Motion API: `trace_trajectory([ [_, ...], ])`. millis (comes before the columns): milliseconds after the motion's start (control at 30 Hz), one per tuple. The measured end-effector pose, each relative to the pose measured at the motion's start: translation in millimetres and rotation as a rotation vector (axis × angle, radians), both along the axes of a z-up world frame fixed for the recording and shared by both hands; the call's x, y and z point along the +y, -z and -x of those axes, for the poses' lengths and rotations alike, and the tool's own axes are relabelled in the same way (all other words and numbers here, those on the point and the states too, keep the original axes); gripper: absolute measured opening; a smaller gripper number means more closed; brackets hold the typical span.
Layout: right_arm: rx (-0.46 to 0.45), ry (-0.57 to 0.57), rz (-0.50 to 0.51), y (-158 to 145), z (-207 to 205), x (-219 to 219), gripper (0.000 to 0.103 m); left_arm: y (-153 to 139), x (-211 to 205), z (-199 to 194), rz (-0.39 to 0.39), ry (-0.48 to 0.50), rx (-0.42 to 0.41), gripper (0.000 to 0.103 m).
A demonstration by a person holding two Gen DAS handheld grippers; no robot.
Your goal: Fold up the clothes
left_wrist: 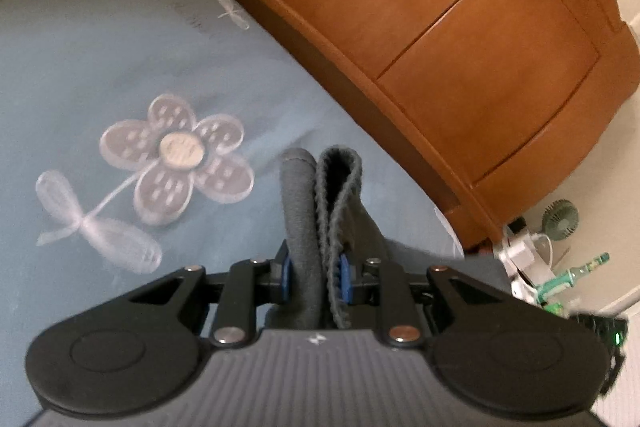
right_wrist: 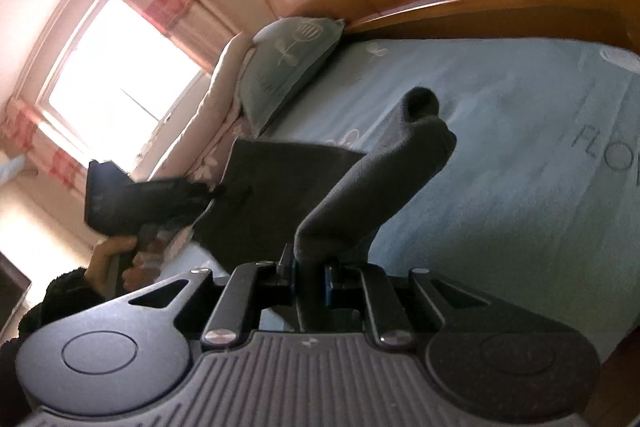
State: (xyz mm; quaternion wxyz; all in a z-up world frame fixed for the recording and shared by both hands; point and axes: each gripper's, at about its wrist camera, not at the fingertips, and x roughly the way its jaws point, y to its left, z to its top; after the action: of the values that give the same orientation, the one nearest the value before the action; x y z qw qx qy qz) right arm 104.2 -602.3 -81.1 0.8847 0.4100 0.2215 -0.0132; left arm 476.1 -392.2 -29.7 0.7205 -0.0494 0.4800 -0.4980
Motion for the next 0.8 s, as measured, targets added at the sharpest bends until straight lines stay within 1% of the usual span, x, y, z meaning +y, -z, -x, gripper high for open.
trace_trajectory([
  [133,0.012,0.007,-0.007,11,-6,17,0.015,1,-36,-12,-0.021,0.02,-0.029,0.021],
  [267,0.025,0.025,-0.018,25,-5,27,0.016,20,-64,-15,-0.024,0.025,-0.019,0.021],
  [333,0.024,0.042,-0.05,34,-2,25,0.016,31,-71,-17,-0.044,0.005,-0.021,0.021],
  [433,0.031,0.058,-0.091,42,4,19,0.017,39,-71,-24,-0.045,-0.04,-0.008,0.022],
  [467,0.033,0.065,-0.104,45,5,17,0.02,40,-69,-28,-0.046,-0.059,-0.003,0.026],
  [500,0.036,0.073,-0.116,48,6,14,0.022,37,-65,-30,-0.053,-0.075,-0.02,0.028],
  [567,0.034,0.098,-0.161,57,10,6,0.033,29,-57,-33,-0.07,-0.106,-0.067,0.03],
  [633,0.024,0.123,-0.224,68,11,-3,0.037,20,-44,-38,-0.066,-0.134,-0.103,0.03],
  [700,0.024,0.168,-0.288,80,12,-11,0.037,10,-28,-43,-0.053,-0.171,-0.131,0.032],
  [733,0.025,0.193,-0.319,87,13,-16,0.04,8,-23,-42,-0.047,-0.168,-0.129,0.033],
  [767,0.025,0.219,-0.35,93,13,-20,0.047,7,-18,-41,-0.042,-0.159,-0.121,0.036],
  [800,0.021,0.248,-0.383,100,14,-24,0.051,6,-14,-40,-0.036,-0.149,-0.113,0.04],
])
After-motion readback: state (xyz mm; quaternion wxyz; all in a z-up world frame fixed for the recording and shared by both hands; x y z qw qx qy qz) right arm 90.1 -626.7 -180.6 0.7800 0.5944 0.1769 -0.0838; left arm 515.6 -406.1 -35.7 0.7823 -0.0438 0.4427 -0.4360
